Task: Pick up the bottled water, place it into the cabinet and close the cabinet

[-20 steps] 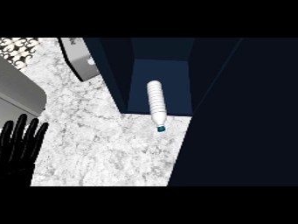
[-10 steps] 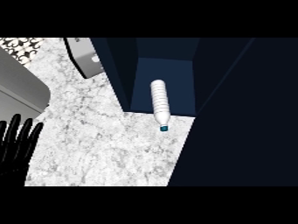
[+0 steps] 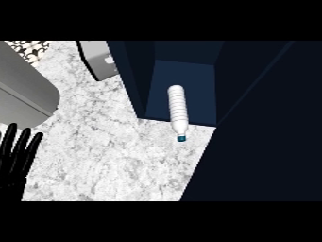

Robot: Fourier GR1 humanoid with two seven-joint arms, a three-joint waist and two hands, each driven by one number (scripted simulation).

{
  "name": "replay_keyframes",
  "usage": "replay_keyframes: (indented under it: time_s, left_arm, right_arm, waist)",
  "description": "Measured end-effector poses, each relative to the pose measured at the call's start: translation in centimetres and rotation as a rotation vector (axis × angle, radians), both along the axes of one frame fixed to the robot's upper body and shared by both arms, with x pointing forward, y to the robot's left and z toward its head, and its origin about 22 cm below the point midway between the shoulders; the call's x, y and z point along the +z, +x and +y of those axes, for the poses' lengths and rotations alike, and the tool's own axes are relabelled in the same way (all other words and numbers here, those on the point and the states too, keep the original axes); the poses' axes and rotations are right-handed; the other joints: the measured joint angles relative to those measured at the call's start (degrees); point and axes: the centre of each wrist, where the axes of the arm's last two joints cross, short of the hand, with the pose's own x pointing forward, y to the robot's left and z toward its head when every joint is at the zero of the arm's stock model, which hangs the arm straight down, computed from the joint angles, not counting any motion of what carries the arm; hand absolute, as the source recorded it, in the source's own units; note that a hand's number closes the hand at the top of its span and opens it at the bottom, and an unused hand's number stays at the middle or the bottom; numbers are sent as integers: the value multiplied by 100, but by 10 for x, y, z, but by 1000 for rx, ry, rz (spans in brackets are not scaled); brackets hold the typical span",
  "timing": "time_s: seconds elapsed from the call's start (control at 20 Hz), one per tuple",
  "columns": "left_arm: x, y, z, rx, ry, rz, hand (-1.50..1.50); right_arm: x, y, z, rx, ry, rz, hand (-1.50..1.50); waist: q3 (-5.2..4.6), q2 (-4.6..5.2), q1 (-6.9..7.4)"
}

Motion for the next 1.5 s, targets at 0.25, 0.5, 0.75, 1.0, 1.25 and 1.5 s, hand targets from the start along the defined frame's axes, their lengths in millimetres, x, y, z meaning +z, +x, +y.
replay_keyframes:
  time_s: [0.25, 0.5, 0.75, 1.0, 1.25, 1.5]
  left_arm:
    - [3, 2, 1, -30, 3, -19, -150]
    - [5, 5, 3, -56, 8, -27, -150]
    - [4, 4, 8, -40, 11, -20, -150]
    - [2, 1, 13, -18, 9, -16, -150]
    - [1, 1, 15, -18, 6, -13, -150]
    - [2, 2, 14, -36, 0, -16, -150]
  right_arm:
    - [-9, 5, 3, 96, 45, 131, 150]
    - [-19, 9, 8, 178, 96, 273, 150]
    - [-24, 12, 2, 119, 170, 342, 150]
    - [-28, 19, -6, -6, 257, 375, 150]
    - [-31, 38, -17, -134, 336, 378, 150]
    - [-41, 79, -14, -338, 397, 439, 150]
  waist:
    - [-7, 118, 234]
    - [-6, 162, 317]
    - [-1, 104, 170]
    - [-13, 59, 43]
    - [-13, 55, 30]
    - [17, 99, 121]
